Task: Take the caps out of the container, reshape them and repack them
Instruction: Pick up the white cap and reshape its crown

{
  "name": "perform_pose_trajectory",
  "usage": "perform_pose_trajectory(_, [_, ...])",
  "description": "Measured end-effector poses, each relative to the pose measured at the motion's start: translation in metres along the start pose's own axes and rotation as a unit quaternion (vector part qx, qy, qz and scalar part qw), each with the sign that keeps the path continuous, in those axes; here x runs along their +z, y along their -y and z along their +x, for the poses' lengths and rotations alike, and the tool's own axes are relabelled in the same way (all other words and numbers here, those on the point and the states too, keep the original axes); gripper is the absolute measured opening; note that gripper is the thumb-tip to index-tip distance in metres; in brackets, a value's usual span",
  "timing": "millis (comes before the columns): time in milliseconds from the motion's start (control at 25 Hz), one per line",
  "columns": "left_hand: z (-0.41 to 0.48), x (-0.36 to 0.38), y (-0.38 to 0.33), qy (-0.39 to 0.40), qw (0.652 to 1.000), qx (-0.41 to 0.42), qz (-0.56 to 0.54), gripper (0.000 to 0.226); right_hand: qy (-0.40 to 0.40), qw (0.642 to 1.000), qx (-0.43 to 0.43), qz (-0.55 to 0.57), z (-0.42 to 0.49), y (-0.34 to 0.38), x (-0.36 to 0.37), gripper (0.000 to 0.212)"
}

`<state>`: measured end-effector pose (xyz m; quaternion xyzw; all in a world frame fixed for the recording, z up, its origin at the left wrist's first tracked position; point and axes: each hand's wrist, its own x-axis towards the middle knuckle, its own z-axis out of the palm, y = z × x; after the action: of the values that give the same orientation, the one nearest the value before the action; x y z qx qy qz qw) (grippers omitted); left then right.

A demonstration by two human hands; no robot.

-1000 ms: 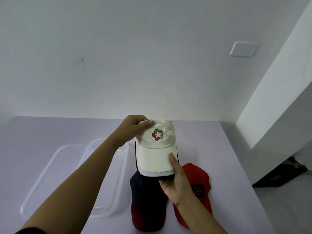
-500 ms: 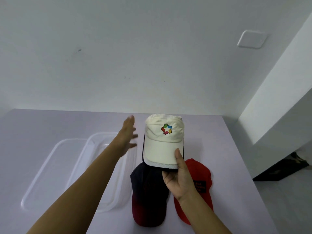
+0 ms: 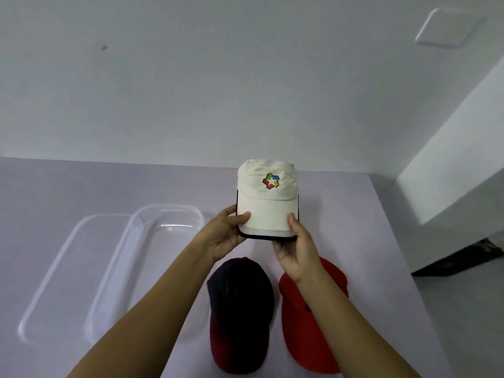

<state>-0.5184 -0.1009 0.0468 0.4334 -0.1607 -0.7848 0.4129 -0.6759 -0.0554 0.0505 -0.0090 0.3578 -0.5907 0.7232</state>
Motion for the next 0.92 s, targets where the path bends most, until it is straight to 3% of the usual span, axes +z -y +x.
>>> perform_pose_trajectory(160, [0.042,-0.012,0.002,-0.065,0.995,-0.069,0.040,0.037,-0.094,0.985,0.095,-0.112,0.053,0.008,-0.014,0.038])
perform_pose_trajectory(360, [0.082,-0.023,0.019,-0.122,0.983,-0.123,0.065,0.036,-0.175,0.954,0.144,-0.196,0.104,0.005,-0.033,0.042])
perform_pose_trajectory(520, [0.096,-0.027,0.031,-0.135,0.967,-0.145,0.157,0.019,-0.192,0.857,0.227,-0.421,0.125,0.008,-0.052,0.053])
perform_pose_trajectory(600, [0.100,-0.030,0.032,-0.125,0.954,-0.141,0.234,0.021,-0.167,0.778,0.238,-0.557,0.130,0.014,-0.057,0.056])
perform_pose_trajectory(680, [0.109,-0.040,0.037,-0.126,0.913,-0.140,0.362,0.059,-0.138,0.680,0.222,-0.685,0.133,0.021,-0.057,0.051])
perform_pose_trajectory(720, [0.110,-0.042,0.037,-0.135,0.873,-0.145,0.445,0.069,-0.125,0.642,0.210,-0.727,0.135,0.025,-0.056,0.050])
perform_pose_trajectory(800, [0.114,-0.043,0.037,-0.169,0.775,-0.104,0.600,0.066,-0.118,0.590,0.165,-0.782,0.140,0.032,-0.058,0.055])
perform_pose_trajectory(840, [0.114,-0.041,0.033,-0.183,0.745,-0.058,0.639,0.064,-0.129,0.577,0.119,-0.797,0.142,0.035,-0.060,0.058])
perform_pose_trajectory(920, [0.119,-0.038,0.020,-0.202,0.760,0.067,0.614,0.055,-0.146,0.597,-0.037,-0.788,0.146,0.040,-0.059,0.051])
